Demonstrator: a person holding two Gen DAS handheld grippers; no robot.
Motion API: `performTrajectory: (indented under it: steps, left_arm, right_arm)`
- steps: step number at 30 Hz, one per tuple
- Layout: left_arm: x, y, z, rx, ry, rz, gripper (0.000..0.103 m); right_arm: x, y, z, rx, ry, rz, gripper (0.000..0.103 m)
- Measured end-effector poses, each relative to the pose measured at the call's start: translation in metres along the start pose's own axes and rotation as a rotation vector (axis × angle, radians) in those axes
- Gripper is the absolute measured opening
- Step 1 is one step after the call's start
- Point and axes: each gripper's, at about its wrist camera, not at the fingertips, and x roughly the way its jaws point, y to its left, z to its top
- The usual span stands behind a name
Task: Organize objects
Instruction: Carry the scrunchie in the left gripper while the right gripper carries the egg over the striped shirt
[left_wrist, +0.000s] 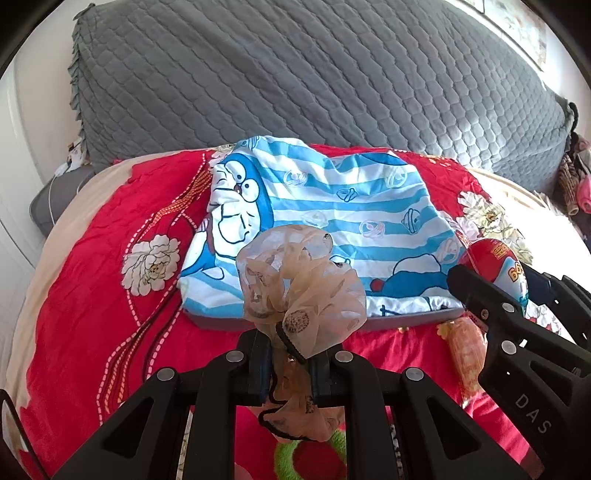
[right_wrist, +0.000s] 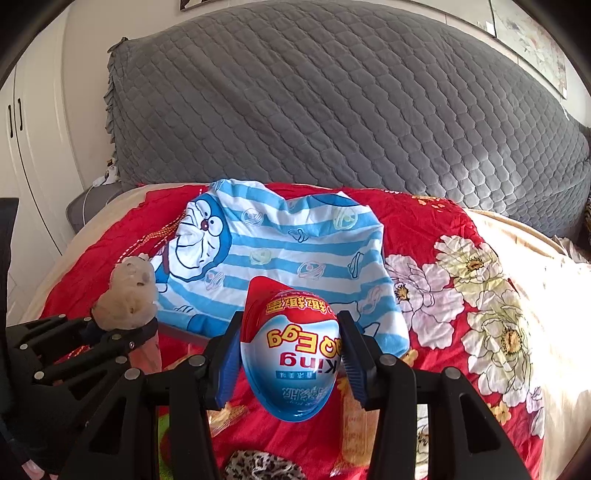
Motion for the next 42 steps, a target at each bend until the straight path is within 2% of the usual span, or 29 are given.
performTrajectory:
  steps: [18, 42]
  left_arm:
    - [0.035, -0.008, 0.023, -0.044, 0.018, 0.047, 0.016]
    - [0.076, -0.006, 0.041, -0.069, 0.028, 0.107, 0.016]
  right_arm:
    - [0.033, -0.018, 0.003, 0.025, 0.029, 0.022, 0.048]
    - [0.068, -0.013, 0.013, -0.038, 0.024, 0.049, 0.048]
